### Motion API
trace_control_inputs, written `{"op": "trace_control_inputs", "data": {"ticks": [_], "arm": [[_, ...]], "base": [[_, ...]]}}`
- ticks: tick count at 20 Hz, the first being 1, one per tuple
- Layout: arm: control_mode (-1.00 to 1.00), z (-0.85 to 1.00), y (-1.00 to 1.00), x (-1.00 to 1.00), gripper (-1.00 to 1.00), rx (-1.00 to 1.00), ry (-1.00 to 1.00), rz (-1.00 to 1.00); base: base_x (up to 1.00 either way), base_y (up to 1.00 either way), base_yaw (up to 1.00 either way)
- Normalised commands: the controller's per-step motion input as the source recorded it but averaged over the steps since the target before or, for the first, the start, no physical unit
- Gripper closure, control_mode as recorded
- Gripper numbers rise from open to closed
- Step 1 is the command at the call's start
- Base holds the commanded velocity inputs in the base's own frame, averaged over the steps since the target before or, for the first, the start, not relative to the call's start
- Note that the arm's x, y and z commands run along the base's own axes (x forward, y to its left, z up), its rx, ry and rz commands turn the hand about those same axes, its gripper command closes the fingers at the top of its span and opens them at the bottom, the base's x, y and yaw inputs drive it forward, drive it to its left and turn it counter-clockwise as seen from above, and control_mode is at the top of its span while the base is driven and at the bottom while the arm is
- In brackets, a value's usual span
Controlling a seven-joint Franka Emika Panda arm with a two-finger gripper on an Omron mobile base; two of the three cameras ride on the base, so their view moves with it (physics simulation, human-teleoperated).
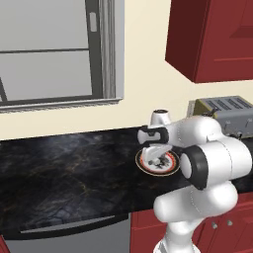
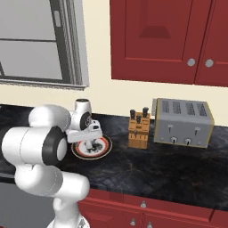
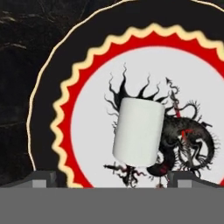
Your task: Pick up the marshmallow and place it in the cup of hot chocolate on the dining counter.
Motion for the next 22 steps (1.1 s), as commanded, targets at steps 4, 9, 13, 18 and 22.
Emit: {"op": "trace_control_inputs", "data": {"ticks": [4,9,13,18,22], "arm": [[-1.0,-0.21,0.0,0.08,-1.0,0.0,0.0,0.05],[-1.0,-0.23,0.0,0.19,-1.0,0.0,0.01,0.03],[-1.0,-0.19,0.0,0.21,-1.0,0.0,0.0,0.03],[-1.0,-0.1,0.0,0.15,-1.0,0.0,0.0,0.02],[-1.0,-0.14,0.0,0.0,1.0,0.0,0.06,0.0]], "base": [[0.0,0.0,0.0],[0.0,0.0,0.0],[0.0,0.0,0.0],[0.0,0.0,0.0],[0.0,0.0,0.0]]}}
